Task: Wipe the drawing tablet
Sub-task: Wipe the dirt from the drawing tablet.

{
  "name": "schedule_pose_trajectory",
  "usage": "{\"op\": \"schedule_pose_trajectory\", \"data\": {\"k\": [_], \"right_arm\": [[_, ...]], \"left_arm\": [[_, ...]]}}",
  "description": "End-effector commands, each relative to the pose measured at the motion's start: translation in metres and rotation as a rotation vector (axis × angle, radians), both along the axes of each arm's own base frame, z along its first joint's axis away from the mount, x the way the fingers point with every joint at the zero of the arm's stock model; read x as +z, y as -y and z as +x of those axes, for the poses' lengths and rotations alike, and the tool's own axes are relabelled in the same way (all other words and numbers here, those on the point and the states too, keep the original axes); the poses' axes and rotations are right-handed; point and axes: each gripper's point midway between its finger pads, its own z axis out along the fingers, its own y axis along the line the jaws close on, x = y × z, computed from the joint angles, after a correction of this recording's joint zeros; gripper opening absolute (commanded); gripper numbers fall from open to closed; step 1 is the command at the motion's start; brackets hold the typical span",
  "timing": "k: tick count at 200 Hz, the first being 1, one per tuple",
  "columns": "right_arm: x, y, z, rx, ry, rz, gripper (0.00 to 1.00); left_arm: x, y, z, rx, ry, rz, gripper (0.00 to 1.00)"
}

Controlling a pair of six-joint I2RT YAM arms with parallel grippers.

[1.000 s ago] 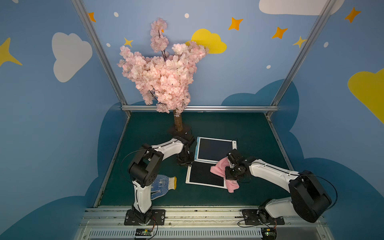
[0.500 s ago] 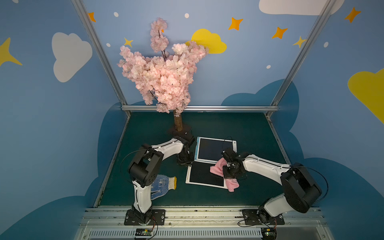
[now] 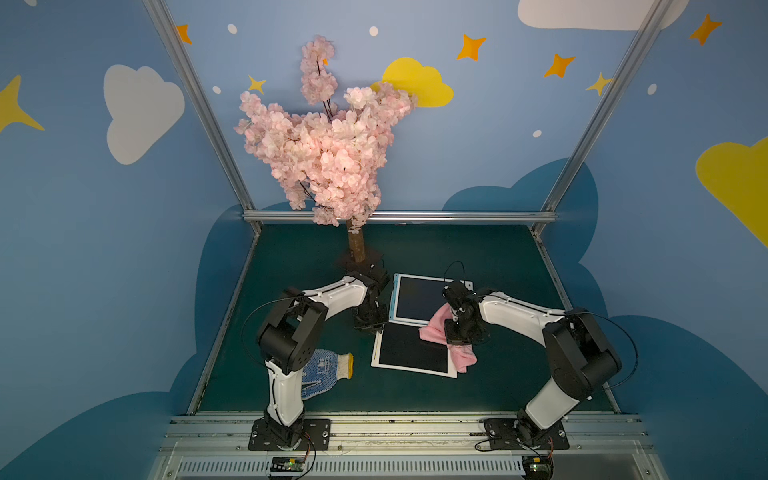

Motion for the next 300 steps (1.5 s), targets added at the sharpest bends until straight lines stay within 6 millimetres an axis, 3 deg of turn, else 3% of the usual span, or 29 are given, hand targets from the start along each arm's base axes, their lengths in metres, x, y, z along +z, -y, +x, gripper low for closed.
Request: {"op": "schedule_pose_trajectory", "data": {"k": [1, 37, 79, 123, 143, 199, 217, 249, 300], "right_arm": [[-0.015, -0.010, -0.010, 0.017, 0.019, 0.014, 0.00], [-0.021, -0.009, -0.041, 0.017, -0.018, -0.003, 0.00], [0.001, -0.007, -0.035, 0.038, 0.020, -0.016, 0.00], [-0.032, 0.013, -0.040, -0.009, -0.052, -0.075, 0.00], [-0.040, 0.012, -0.042, 0.003, -0.088, -0.093, 0.00], [-0.060, 0.004, -0.089, 0.062, -0.179, -0.168, 0.00], [-0.062, 0.005, -0.096, 0.049, -0.184, -0.168, 0.00], [-0.050, 0.009, -0.077, 0.017, -0.140, -0.143, 0.00], [-0.033, 0.007, -0.002, -0.016, -0.067, -0.071, 0.00]], "left_arm": [[-0.032, 0.007, 0.003, -0.010, -0.009, 0.005, 0.19], [-0.032, 0.007, 0.003, -0.011, -0.007, 0.003, 0.19], [-0.032, 0.006, 0.002, -0.009, -0.011, 0.003, 0.19], [-0.032, 0.007, 0.003, -0.009, -0.007, -0.001, 0.18], [-0.032, 0.007, 0.002, -0.008, -0.010, 0.001, 0.18], [-0.031, 0.008, 0.003, -0.010, -0.005, -0.002, 0.19], [-0.031, 0.008, 0.004, -0.010, -0.004, -0.002, 0.18], [-0.032, 0.008, 0.003, -0.014, -0.007, -0.001, 0.19], [-0.032, 0.007, 0.002, -0.019, -0.007, 0.001, 0.19]]}}
